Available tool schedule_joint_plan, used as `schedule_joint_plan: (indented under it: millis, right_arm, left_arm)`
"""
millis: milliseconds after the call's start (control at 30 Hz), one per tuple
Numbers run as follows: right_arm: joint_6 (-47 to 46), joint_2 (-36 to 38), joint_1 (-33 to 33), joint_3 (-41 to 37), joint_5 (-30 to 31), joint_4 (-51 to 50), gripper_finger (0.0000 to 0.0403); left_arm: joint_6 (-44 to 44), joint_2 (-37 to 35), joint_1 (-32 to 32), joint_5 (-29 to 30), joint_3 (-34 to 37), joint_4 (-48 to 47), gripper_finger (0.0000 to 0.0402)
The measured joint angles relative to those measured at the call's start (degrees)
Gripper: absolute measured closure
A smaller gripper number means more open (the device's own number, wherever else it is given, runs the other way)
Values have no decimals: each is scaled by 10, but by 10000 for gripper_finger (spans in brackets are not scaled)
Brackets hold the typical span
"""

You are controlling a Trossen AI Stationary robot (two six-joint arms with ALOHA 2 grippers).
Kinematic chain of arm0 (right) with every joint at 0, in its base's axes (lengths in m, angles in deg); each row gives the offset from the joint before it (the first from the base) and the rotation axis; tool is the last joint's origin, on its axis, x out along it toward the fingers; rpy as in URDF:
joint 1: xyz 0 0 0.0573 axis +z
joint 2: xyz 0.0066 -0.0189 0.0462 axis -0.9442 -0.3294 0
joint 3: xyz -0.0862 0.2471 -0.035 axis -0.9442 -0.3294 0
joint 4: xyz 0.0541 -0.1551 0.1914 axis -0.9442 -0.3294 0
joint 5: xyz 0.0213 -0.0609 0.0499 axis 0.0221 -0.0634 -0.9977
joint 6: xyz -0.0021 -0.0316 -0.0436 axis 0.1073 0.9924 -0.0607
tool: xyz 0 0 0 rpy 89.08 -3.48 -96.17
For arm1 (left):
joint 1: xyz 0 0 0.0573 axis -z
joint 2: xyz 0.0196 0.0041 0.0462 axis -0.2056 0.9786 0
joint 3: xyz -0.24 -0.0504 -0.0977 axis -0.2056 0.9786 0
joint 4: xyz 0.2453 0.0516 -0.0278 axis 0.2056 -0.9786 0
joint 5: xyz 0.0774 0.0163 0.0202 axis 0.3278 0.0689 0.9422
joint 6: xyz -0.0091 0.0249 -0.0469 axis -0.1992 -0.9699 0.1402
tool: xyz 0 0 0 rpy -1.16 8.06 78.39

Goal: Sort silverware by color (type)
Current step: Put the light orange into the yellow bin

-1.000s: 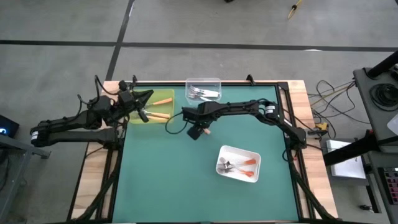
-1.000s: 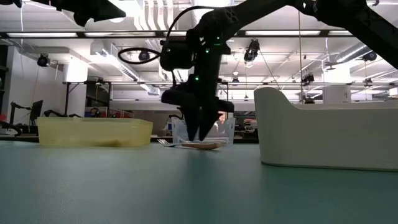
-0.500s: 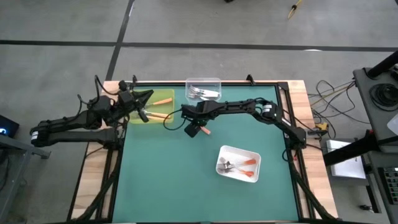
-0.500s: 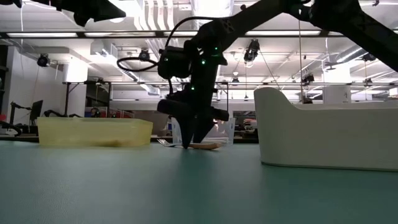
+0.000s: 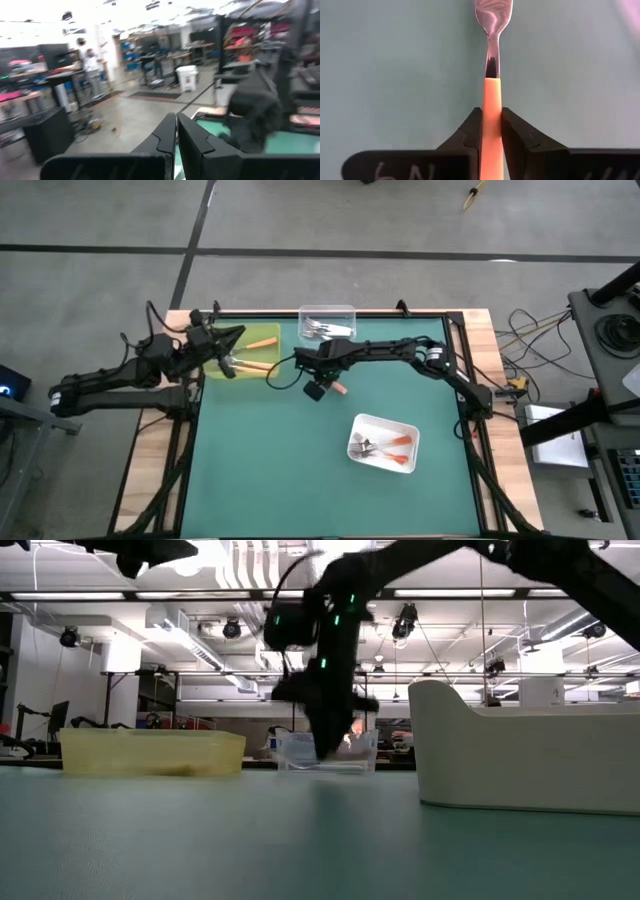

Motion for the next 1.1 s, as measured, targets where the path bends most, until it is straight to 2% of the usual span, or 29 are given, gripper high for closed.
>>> schedule_joint_plan:
  millis: [100,167,267,400,500,600,767,967,1100]
  right_arm:
    - [34,35,0,23,2,-37,369]
    - [63,53,0,37,4,-25,369]
    - [115,63,-3,54,3,47,369]
    - [195,60,-12,68,-2,192,369]
    - [235,46,-24,68,-4,306,369]
    - [268,22,-35,68,-38,418,369]
    - [285,-14,-49,74,-77,537,369]
    - [313,-65,-50,74,-77,623,369]
    - [311,-87,-49,77,-91,639,369]
  left_arm:
    - [3,-15,0,-28,0,0,402]
    - [4,-25,0,-31,0,0,402]
    - [4,-40,0,-31,8,12,402]
    - [6,-61,0,-33,20,33,402]
    - [6,-74,0,-33,22,35,402]
    - [6,-86,0,-37,26,34,402]
    - [6,-106,0,-37,33,34,402]
    - [6,-130,0,-37,41,33,402]
    - [6,-145,0,-37,46,34,402]
